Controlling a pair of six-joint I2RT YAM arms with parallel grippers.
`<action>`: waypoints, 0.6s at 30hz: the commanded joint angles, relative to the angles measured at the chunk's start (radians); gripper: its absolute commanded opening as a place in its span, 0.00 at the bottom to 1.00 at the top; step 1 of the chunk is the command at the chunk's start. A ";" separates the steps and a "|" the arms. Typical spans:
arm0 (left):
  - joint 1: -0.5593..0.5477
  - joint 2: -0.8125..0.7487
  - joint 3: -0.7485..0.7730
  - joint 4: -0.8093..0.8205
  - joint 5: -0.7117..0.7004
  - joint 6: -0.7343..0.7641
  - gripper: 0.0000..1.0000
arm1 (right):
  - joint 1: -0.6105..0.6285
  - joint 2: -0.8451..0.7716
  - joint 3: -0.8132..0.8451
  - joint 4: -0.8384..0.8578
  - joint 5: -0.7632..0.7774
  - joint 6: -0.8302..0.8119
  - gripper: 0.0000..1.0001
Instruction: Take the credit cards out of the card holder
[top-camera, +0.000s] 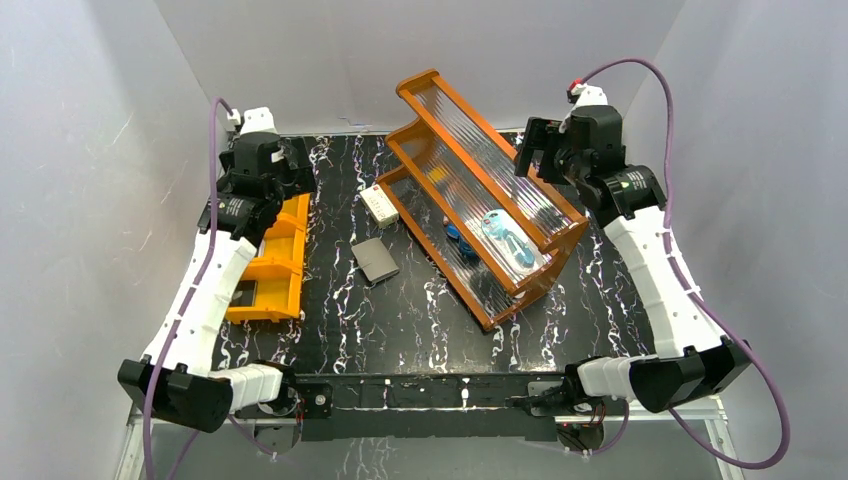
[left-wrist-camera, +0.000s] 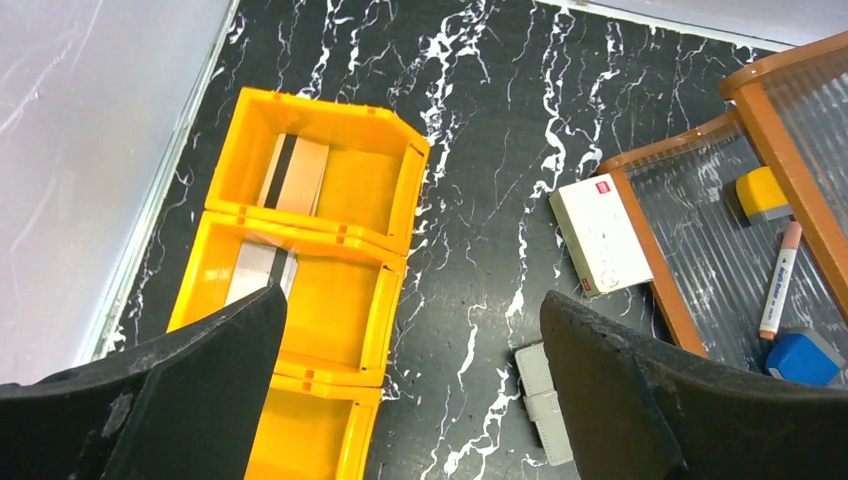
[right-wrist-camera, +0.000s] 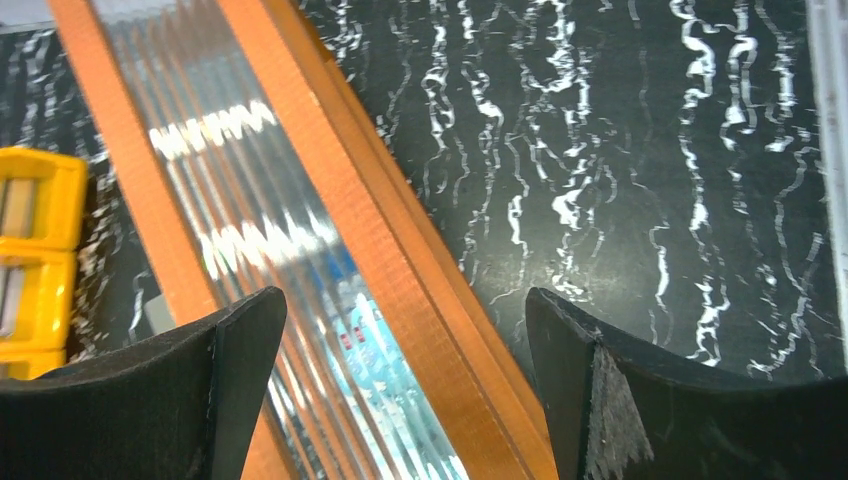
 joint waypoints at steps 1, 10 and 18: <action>0.042 -0.077 -0.069 0.052 0.051 -0.040 0.98 | -0.052 -0.053 0.033 0.029 -0.247 -0.019 0.98; 0.113 -0.186 -0.237 0.137 0.269 -0.046 0.98 | -0.060 -0.047 0.100 0.036 -0.672 -0.018 0.96; 0.143 -0.219 -0.273 0.124 0.330 -0.113 0.98 | 0.375 0.113 0.301 -0.112 -0.502 -0.101 0.93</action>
